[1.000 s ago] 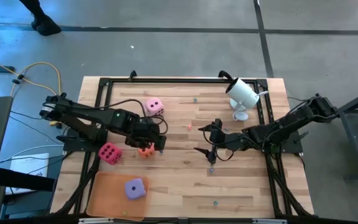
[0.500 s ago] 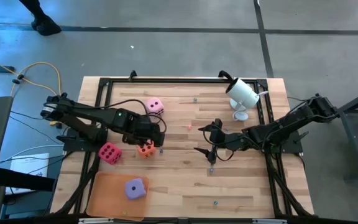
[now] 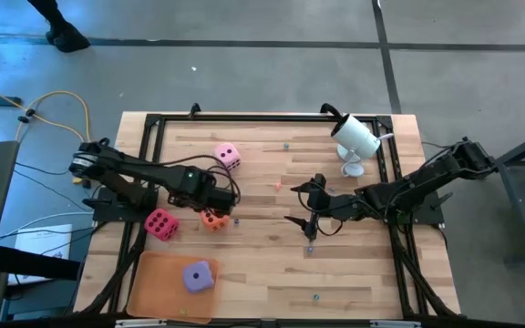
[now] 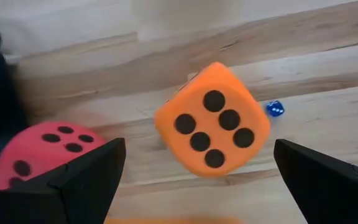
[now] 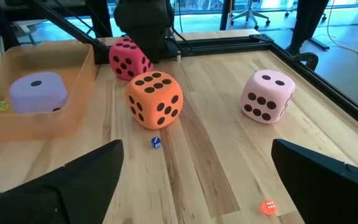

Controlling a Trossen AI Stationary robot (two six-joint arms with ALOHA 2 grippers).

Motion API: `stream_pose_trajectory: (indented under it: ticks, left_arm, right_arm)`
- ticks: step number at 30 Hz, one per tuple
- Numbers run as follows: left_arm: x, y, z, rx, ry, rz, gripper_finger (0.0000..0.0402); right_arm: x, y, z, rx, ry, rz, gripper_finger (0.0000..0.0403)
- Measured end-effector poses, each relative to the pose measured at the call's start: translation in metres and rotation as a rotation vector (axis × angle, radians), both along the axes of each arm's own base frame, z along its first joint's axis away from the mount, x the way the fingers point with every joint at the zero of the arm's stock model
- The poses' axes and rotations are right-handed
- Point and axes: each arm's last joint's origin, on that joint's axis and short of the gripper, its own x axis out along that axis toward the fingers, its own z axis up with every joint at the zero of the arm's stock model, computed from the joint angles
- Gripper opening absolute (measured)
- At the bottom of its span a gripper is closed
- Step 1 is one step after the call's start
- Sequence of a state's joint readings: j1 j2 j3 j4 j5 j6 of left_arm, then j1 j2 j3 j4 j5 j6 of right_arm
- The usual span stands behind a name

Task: Pick & Place Dice
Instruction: Put the large orange dice into the orange bin

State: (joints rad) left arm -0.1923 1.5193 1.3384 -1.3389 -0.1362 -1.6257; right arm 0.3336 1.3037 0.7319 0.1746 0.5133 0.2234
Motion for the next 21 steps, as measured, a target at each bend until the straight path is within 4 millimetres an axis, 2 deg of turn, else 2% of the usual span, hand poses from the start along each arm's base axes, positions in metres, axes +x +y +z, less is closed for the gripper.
stream_pose_trajectory:
  ticks: [5, 8, 17, 21]
  left_arm:
    - [0.005, 0.01, 0.0, -0.017, -0.035, 0.068, 0.04]
    - [0.005, 0.013, 0.0, -0.027, -0.05, 0.219, 0.04]
    - [0.014, -0.002, -0.021, -0.032, -0.03, 0.584, 0.04]
    - [0.021, -0.004, -0.028, -0.029, -0.043, 0.636, 0.04]
  right_arm:
    - [0.0, 0.0, 0.0, 0.0, -0.001, 0.0, 0.0398]
    - [0.0, 0.0, 0.0, 0.0, -0.001, 0.0, 0.0398]
    - [0.0, 0.0, 0.0, 0.0, -0.001, 0.0, 0.0398]
    - [0.0, 0.0, 0.0, 0.0, -0.001, 0.0, 0.0398]
